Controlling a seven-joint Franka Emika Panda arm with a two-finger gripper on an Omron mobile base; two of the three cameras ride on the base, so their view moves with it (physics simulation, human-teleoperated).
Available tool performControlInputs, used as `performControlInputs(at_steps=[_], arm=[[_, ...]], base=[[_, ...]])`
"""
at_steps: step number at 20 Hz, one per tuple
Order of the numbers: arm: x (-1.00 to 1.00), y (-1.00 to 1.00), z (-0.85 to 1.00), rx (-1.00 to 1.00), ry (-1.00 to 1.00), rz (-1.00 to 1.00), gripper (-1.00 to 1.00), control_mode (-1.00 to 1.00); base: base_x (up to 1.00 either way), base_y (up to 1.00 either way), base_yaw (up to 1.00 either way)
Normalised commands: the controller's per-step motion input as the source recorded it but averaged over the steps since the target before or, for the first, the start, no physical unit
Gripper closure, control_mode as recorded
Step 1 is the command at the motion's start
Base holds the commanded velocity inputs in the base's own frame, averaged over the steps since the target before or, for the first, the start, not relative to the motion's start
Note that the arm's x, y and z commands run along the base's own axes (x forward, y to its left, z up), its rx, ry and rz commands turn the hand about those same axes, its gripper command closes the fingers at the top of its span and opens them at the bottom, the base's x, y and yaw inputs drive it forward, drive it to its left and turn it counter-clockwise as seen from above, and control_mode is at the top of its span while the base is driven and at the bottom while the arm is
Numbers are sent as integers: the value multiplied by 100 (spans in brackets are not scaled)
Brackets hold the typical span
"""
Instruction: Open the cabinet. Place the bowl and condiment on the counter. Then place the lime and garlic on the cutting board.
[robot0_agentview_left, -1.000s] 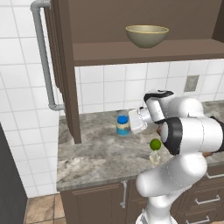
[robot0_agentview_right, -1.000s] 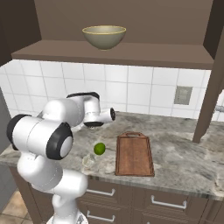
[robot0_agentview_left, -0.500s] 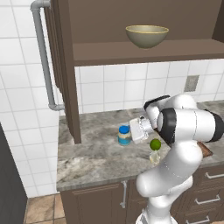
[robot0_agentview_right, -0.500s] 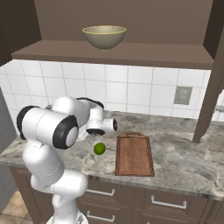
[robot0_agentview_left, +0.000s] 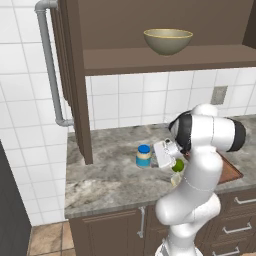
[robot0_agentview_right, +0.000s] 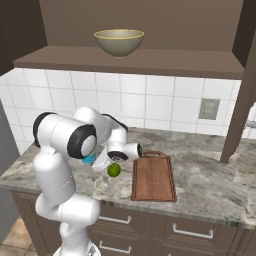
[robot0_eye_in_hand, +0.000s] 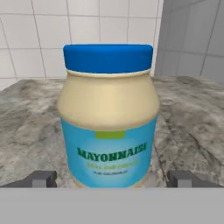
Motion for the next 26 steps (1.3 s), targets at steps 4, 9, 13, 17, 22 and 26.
performControlInputs(at_steps=[4, 9, 13, 17, 22, 26], arm=[[-24, -50, 16, -6, -13, 2, -100, -100], [-16, -27, 96, -2, -7, 0, -100, -100], [-74, 30, 100, -14, -1, 0, -100, -100], [-100, 57, 100, -23, 0, -1, -100, -100], [-100, 32, 100, -25, 0, -7, -100, -100], [-80, 15, 100, -31, -2, -8, -100, -100]], base=[[0, 0, 0], [0, 0, 0], [0, 0, 0], [0, 0, 0], [0, 0, 0], [0, 0, 0]])
